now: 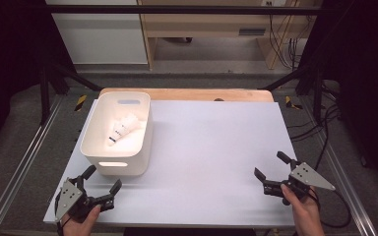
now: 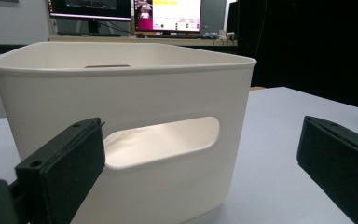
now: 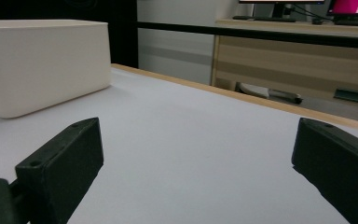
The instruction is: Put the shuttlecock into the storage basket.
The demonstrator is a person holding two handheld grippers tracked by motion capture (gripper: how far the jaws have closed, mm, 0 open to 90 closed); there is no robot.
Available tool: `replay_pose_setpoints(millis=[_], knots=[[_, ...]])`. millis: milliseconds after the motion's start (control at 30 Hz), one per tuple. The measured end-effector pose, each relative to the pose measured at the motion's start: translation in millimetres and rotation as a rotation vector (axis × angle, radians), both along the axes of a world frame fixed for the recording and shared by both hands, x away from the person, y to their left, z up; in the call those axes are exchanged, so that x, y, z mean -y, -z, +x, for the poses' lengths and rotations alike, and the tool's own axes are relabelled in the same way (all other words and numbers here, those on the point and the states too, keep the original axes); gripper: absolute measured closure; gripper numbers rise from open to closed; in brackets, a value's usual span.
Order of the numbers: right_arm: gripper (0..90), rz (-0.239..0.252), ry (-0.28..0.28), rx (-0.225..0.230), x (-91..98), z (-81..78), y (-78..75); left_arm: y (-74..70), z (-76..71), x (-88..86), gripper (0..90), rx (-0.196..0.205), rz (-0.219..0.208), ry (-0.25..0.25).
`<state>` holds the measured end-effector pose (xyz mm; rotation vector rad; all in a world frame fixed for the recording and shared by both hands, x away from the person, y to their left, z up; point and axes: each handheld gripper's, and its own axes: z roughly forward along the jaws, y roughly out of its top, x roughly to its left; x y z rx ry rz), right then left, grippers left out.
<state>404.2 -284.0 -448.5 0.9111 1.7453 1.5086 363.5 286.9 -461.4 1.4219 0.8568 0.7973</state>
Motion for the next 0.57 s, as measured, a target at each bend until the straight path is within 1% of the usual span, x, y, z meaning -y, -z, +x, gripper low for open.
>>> replay_pose_setpoints(millis=[100,267,367,467,567], knots=[[2.5,0.009,-0.031,0.002,-7.7,1.5,4.0,0.4,-0.3,-0.6,0.9,-0.002,-0.004,0.002],[2.6,-0.017,-0.075,0.007,-21.3,1.3,7.6,0.4,-1.0,-1.1,0.9,0.001,-0.007,0.003],[2.6,-0.001,-0.083,0.009,-24.7,1.1,10.9,1.0,-0.6,-0.6,0.9,-0.002,-0.006,0.004],[2.6,0.009,-0.079,0.0,-25.6,1.4,14.2,1.1,-0.2,0.3,0.8,-0.003,-0.004,0.005],[2.6,-0.002,-0.077,-0.005,-26.3,2.0,16.2,1.1,-0.1,1.2,0.9,-0.001,-0.002,0.011]])
